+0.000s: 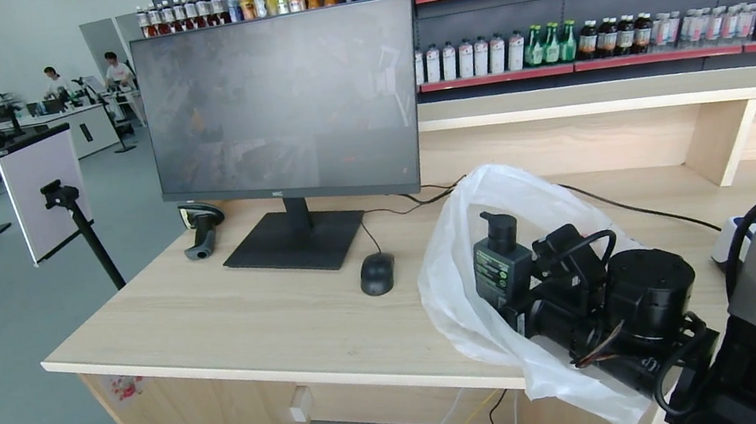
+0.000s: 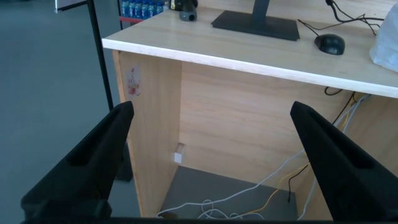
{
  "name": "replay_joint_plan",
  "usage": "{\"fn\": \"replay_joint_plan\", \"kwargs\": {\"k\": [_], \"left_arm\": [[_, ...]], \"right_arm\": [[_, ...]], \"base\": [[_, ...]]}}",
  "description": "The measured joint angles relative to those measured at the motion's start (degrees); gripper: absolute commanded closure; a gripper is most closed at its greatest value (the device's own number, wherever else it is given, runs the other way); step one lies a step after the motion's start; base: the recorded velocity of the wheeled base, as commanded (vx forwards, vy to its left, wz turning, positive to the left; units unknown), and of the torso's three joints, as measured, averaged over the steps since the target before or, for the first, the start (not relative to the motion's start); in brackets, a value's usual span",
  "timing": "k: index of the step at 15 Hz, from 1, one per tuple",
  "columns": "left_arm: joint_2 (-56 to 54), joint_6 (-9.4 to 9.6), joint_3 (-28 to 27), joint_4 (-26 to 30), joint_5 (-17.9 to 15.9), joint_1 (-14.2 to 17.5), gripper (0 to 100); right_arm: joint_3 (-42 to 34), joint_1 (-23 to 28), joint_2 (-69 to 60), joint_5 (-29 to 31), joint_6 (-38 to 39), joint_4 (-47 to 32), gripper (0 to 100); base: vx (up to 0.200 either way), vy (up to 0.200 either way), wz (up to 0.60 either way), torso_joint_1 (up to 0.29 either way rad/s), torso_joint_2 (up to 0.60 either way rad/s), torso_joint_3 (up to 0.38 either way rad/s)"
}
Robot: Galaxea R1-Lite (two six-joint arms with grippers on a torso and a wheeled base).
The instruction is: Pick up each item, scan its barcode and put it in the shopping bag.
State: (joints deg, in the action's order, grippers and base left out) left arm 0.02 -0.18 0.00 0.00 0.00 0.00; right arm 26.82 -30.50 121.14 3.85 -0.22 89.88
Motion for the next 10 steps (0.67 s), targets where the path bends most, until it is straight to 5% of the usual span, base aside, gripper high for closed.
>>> {"fn": "replay_joint_plan", "kwargs": {"k": [10], "left_arm": [[0.0,-0.06,0.0,0.0,0.0,0.0,0]], "right_arm": [[-3.7,-0.1,-7.5,0.0,0.0,0.1,0]], "base": [[0.000,0.000,0.00,0.000,0.00,0.000]]}}
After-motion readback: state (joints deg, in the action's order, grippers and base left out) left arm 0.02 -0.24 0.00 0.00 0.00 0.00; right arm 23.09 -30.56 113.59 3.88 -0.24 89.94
